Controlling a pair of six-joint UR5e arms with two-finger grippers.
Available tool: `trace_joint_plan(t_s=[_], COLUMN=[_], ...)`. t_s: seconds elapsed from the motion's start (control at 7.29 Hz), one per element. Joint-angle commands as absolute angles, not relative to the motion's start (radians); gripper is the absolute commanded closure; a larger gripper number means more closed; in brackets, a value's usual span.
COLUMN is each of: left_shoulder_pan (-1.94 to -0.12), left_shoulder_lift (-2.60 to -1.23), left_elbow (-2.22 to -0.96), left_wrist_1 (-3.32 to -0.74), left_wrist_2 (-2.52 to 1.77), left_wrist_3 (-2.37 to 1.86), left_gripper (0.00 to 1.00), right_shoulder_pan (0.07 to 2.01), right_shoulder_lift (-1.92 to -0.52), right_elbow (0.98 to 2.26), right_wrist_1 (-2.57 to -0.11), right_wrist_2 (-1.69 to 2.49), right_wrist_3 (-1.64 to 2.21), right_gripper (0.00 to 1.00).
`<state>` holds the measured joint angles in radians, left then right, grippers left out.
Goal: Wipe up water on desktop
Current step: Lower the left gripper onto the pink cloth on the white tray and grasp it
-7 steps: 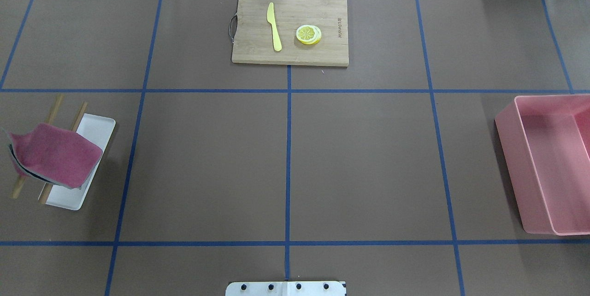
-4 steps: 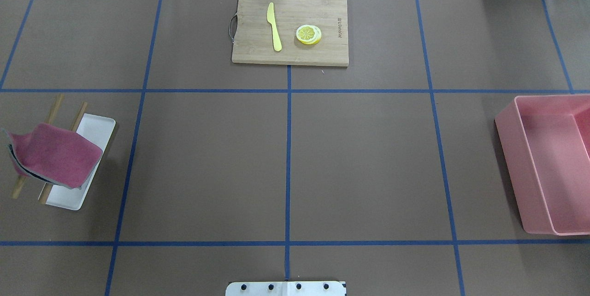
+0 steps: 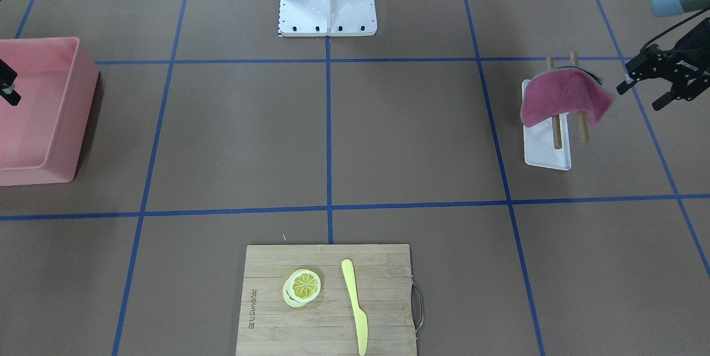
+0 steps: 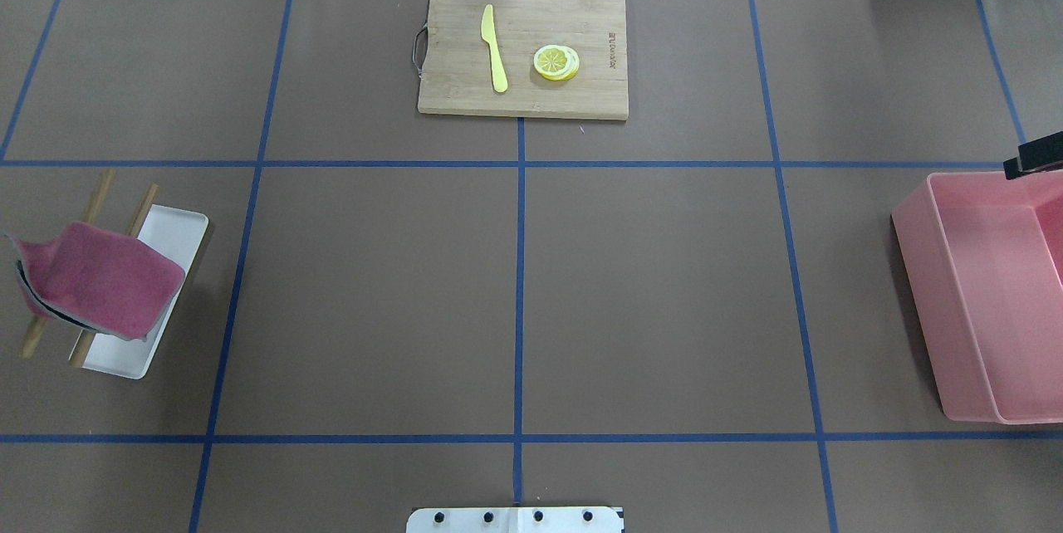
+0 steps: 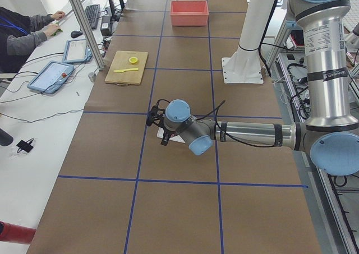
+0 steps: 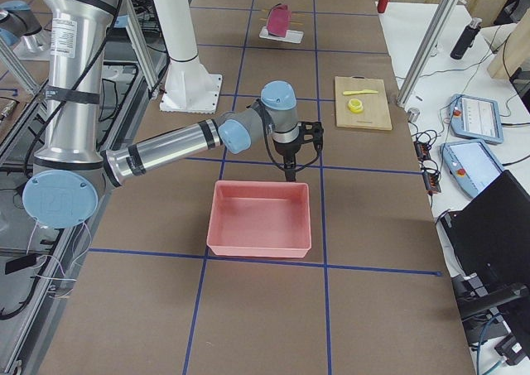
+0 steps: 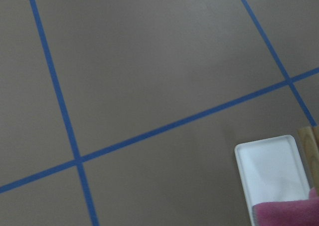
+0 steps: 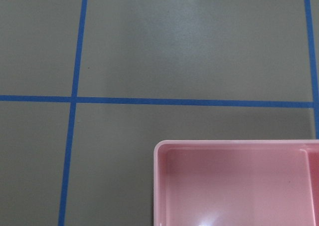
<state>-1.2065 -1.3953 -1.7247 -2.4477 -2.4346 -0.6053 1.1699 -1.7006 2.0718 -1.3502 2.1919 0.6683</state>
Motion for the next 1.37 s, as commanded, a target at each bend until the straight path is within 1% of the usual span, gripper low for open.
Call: trace_joint_plan(t_s=[0.0, 0.14, 0.41, 0.55, 0.82, 0.96, 1.24], left_shoulder_pan=[-1.123, -1.094, -1.056, -1.054, -1.055, -1.058, -1.068], left_shoulder_lift=[-1.431, -1.448, -1.460, -1.460, -1.454, -1.448, -1.443], left_elbow=[-1.724, -1.724, -1.724, -1.724, -1.724, -1.723, -1.724], left_wrist_1=[-2.488, -2.503, -2.508, -2.510, -2.511, -2.520, -2.525], left_wrist_2=[-2.422, -2.421, -2.390, -2.391, -2.391, -2.391, -2.391], left_wrist_3=[-0.714, -0.760, -0.785, -0.785, -0.784, -0.784, -0.784], left_gripper=[0.13, 0.21, 0.44, 0.57, 0.97, 1.00, 1.00], right_shoulder_pan=[1.123, 1.123, 1.121, 1.121, 1.120, 1.120, 1.118], right_shoulder_lift=[-1.704, -1.706, -1.706, -1.706, -1.704, -1.704, -1.701], right_elbow=[2.097, 2.095, 2.095, 2.095, 2.094, 2.095, 2.094], right_wrist_1=[-1.350, -1.350, -1.350, -1.350, -1.351, -1.351, -1.351], right_wrist_2=[2.161, 2.160, 2.158, 2.158, 2.158, 2.158, 2.158], right_wrist_3=[0.729, 0.729, 0.727, 0.727, 0.729, 0.727, 0.727], right_gripper=[0.00, 0.00, 0.00, 0.00, 0.00, 0.00, 0.00])
